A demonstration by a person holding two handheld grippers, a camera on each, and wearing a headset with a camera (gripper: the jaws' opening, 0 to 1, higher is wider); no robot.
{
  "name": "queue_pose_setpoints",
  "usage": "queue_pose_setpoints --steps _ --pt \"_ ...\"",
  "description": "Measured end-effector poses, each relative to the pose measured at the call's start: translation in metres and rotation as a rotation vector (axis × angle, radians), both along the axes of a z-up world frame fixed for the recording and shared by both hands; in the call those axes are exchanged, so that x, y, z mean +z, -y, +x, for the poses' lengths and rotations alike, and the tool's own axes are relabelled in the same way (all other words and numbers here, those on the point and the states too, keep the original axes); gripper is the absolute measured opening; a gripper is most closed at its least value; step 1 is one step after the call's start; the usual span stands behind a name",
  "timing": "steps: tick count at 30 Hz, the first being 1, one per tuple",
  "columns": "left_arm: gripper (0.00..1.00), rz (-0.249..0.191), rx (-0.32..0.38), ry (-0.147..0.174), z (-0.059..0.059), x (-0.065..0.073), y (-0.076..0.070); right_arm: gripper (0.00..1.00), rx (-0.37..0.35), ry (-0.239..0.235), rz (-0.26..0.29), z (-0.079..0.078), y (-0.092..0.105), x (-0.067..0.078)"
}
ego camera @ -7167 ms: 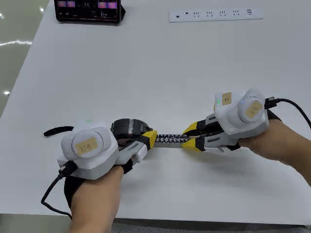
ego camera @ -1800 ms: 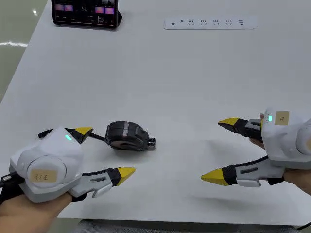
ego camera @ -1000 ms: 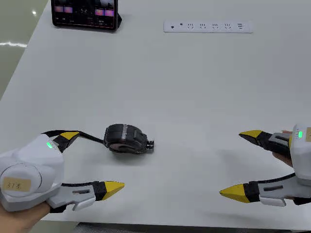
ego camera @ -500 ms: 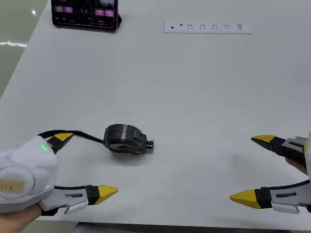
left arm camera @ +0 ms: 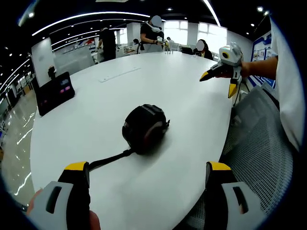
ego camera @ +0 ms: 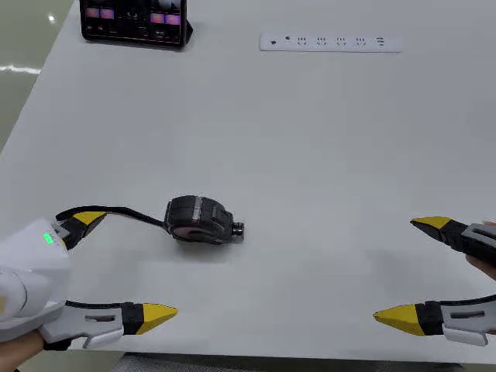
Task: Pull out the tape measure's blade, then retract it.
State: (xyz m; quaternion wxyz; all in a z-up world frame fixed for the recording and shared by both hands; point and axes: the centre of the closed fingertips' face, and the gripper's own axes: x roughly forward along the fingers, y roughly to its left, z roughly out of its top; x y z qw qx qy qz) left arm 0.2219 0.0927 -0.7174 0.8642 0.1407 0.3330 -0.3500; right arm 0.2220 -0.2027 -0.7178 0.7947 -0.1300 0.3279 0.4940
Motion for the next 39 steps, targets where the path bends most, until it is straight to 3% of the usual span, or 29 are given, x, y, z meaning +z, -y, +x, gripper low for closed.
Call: queue_pose_setpoints --steps 11,24,25,39 --pt "0.99 -0.009 -0.025 -0.026 -0.007 0.001 -0.002 0.87 -0.009 -0.003 -0.003 -0.003 0.008 0.001" --pt "0.99 -0.006 -0.037 -0.03 -0.011 0.0 -0.004 0.88 -0.007 -0.003 -0.022 -0.005 0.013 -0.001" --pt "0.99 -0.014 -0.039 -0.044 -0.013 0.0 -0.003 0.88 -0.007 -0.004 -0.022 -0.006 0.013 -0.001" --pt "0.99 -0.017 -0.028 -0.048 -0.014 -0.003 -0.006 0.88 -0.005 -0.012 -0.02 -0.009 0.014 -0.003"
